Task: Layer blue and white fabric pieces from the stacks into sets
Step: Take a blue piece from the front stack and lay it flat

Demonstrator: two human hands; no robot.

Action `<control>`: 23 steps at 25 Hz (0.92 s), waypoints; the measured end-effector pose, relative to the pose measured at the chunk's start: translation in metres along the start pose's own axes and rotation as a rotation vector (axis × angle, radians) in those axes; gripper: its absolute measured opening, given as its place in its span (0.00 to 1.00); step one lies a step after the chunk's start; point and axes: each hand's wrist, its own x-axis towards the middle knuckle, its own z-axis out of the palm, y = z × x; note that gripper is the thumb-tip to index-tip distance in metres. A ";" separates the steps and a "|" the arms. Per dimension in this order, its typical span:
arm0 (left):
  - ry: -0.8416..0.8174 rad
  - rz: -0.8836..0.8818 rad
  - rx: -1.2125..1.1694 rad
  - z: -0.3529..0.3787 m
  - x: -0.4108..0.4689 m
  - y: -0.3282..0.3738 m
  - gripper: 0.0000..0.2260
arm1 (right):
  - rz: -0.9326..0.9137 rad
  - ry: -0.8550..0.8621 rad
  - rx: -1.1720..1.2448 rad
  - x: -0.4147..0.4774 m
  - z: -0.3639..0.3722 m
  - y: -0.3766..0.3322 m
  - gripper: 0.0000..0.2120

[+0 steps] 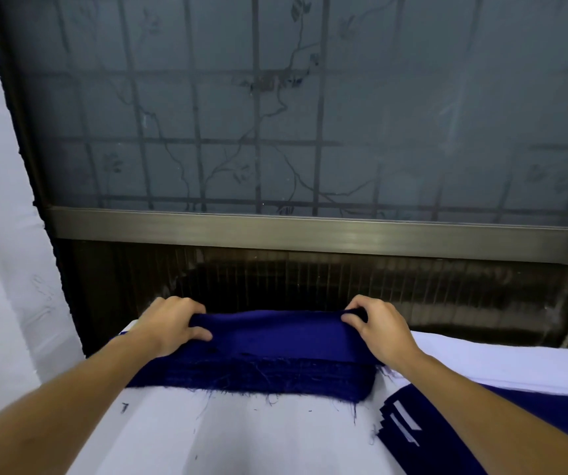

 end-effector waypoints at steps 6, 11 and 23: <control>0.112 -0.182 -0.360 -0.023 -0.031 -0.019 0.03 | 0.074 0.067 0.163 -0.012 -0.024 -0.007 0.05; 0.330 -0.224 -0.866 -0.051 -0.058 0.009 0.09 | 0.129 0.156 0.409 -0.039 -0.065 -0.012 0.05; 0.430 -0.276 -0.840 -0.021 -0.138 0.111 0.12 | 0.249 0.102 0.502 -0.149 -0.148 0.016 0.11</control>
